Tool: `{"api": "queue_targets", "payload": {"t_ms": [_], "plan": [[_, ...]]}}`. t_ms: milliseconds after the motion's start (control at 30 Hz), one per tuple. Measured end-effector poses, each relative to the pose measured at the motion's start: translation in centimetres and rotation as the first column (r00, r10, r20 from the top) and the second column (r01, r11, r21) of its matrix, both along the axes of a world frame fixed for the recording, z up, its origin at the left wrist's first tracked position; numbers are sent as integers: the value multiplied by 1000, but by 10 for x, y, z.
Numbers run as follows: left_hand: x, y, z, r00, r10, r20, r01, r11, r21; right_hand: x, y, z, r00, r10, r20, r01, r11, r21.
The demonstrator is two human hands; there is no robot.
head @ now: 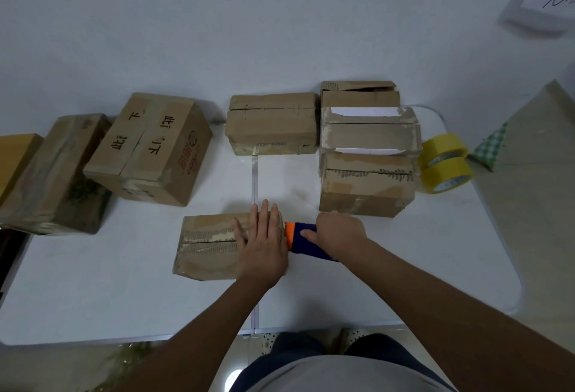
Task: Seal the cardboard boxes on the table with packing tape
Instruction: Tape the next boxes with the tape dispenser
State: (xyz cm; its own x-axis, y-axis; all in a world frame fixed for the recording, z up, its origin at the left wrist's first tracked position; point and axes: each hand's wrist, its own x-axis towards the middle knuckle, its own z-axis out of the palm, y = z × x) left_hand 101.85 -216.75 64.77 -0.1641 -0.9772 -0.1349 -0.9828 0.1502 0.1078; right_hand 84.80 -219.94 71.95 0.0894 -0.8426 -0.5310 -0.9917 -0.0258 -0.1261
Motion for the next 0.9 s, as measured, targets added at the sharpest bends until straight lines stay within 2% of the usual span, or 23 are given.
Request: {"api": "queue_targets", "payload": {"t_ms": [200,367,467,567,667,767,833,900], "plan": [[1,-2,6,1000,-16,21,14,994,106,2,-5,7,999,-20,-26,21,1000,23],[0,-1,11,1000,-17,5,16,991,130,-3,9,2,992,-123,22,123,992,14],[0,-1,17,999,-37,18,34,992,123,1,20,-4,989,-149,-5,149,989,7],[4,9,16,990,-135,46,128,983,135,-9,33,-16,983,-92,-156,96,995,16],[14,19,9,973,-229,18,228,972,58,-34,46,-28,966,-218,-140,222,975,11],[23,13,2,915,-401,39,401,916,25,-33,51,-37,957,-278,-79,273,959,-69],[34,-1,5,822,-566,69,565,825,31,-22,49,-41,943,-331,24,331,933,-140],[48,-17,11,727,-674,131,677,735,28,-13,49,-45,936,-348,59,353,919,-174]]}}
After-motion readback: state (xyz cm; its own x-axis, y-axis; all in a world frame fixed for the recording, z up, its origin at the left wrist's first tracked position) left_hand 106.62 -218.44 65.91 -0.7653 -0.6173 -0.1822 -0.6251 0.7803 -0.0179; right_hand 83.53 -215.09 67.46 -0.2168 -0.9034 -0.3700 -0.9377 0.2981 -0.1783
